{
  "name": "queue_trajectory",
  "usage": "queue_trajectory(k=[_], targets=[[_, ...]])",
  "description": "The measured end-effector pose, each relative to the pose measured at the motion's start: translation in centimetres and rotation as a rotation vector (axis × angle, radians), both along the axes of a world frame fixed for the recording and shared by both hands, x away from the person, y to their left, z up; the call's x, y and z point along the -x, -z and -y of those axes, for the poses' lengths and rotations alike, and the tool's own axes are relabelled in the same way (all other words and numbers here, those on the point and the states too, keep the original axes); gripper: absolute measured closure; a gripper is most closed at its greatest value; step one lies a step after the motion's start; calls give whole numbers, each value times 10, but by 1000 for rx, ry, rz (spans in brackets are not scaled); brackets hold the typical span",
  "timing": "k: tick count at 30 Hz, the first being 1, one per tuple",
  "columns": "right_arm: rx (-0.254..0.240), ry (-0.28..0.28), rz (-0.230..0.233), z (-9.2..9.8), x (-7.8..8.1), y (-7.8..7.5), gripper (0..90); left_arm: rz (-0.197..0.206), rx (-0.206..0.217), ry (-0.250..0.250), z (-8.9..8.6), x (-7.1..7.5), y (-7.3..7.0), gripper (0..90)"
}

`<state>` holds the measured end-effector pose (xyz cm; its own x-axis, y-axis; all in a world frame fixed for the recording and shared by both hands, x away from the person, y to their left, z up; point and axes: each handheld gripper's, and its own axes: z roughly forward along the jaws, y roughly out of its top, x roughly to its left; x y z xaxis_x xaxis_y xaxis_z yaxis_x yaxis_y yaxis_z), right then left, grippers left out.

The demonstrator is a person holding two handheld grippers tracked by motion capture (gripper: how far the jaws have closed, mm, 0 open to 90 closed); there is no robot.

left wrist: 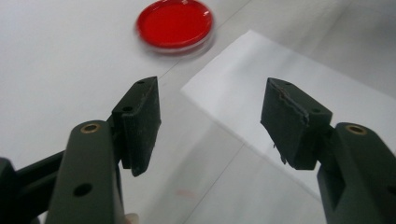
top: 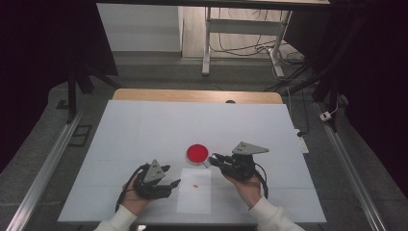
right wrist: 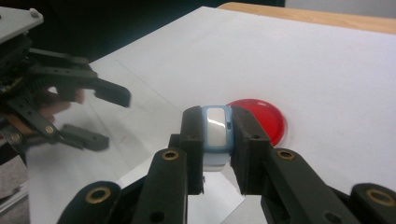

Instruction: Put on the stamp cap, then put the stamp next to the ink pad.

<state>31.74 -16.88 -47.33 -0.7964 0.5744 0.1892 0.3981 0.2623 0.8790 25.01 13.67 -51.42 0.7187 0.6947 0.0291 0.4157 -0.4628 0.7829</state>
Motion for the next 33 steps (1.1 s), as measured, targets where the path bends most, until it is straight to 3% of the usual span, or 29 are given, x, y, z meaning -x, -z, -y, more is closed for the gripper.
queue_trajectory(k=[9, 17, 27, 33], targets=[[33, 9, 48, 4, -3, -2, 749, -20, 23, -71, -39, 9, 2, 370], [73, 9, 103, 6, -5, -4, 748, -29, 37, -111, -62, 17, 4, 366], [105, 21, 142, 7, -8, -7, 749, -27, 42, -118, -67, 18, 4, 363], [94, 33, 147, 9, -13, -11, 749, -30, 38, -117, -66, 17, 5, 362]])
